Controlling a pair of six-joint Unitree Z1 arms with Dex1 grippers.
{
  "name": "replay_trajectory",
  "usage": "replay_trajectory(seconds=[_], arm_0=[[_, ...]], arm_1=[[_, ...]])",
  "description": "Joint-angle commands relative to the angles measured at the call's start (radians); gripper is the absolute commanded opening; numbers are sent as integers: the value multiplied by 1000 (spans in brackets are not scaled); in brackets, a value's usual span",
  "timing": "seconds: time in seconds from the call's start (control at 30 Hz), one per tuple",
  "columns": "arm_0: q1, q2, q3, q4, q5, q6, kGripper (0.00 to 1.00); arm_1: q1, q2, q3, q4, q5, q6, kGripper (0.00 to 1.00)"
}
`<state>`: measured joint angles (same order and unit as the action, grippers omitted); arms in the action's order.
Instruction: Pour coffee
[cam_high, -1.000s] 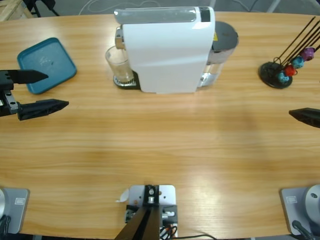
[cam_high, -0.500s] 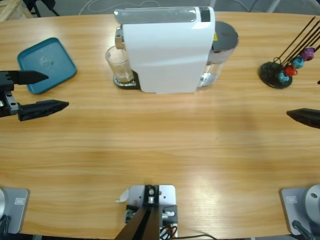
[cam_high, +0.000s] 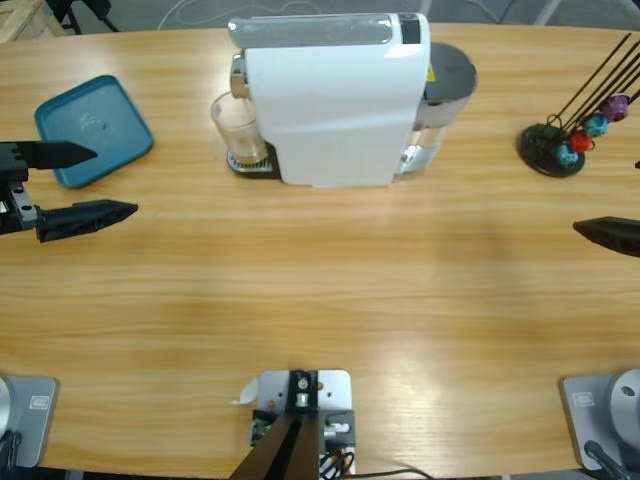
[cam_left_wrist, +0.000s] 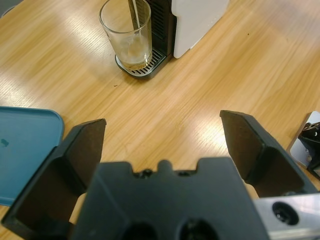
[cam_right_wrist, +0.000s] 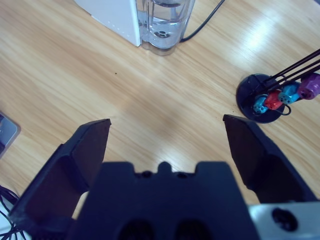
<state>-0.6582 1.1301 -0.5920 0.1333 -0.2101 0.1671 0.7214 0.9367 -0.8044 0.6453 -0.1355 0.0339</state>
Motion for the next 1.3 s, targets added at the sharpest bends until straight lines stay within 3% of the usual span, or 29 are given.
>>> replay_trajectory(seconds=[0.03, 1.3], arm_0=[[-8, 13, 25, -9, -12, -9, 1000], [-8, 16, 18, -9, -11, -13, 1000]], arm_1=[[12, 5, 10, -7, -3, -12, 1000], [12, -15, 16, -9, -2, -12, 1000]])
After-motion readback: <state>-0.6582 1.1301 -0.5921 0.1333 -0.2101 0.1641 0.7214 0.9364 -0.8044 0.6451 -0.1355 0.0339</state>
